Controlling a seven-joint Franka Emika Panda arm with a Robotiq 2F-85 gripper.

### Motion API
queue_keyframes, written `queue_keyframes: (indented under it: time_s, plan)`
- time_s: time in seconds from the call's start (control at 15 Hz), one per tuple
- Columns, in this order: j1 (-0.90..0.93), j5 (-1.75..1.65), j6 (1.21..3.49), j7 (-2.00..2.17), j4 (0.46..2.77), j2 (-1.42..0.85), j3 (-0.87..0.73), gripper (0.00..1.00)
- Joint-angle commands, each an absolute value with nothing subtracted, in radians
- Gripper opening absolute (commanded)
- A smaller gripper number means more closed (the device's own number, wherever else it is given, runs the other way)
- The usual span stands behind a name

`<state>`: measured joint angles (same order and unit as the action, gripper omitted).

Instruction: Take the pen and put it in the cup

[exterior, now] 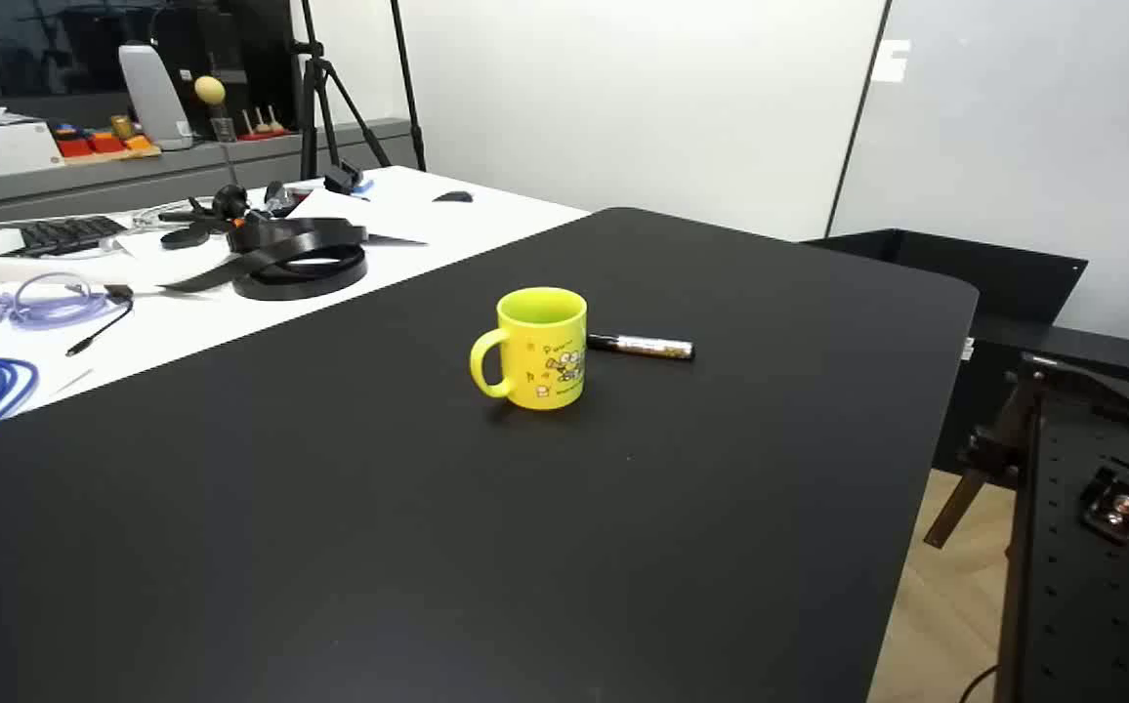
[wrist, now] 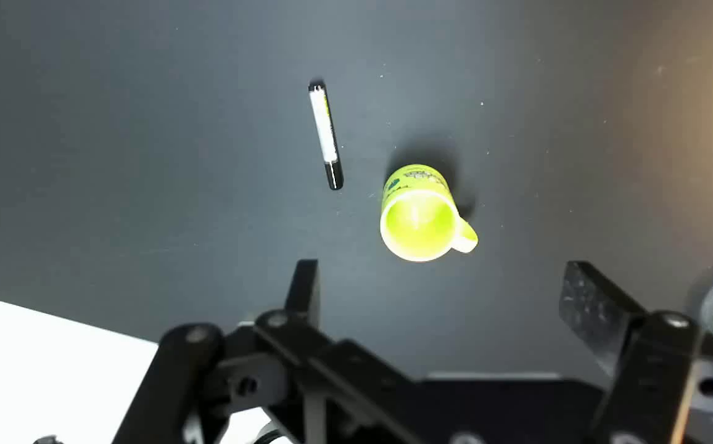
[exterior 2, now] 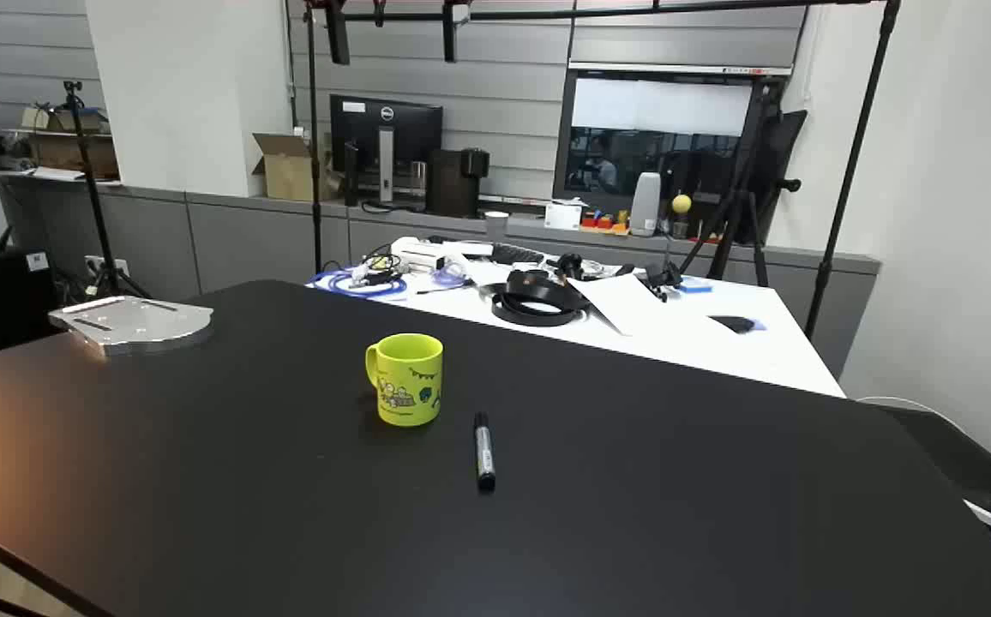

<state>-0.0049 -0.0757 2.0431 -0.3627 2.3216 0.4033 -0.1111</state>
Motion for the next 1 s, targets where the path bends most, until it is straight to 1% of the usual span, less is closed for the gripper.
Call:
queue_keyframes:
  time_s: [0.0,0.67,0.93]
  plan:
    - [-0.005,-0.075,2.041,-0.363,2.319,0.403,-0.110,1.00]
    - [-0.005,-0.075,2.043,-0.363,2.319,0.403,-0.110,1.00]
    - [-0.023,-0.074,2.065,-0.360,2.277,0.303,-0.130,1.00]
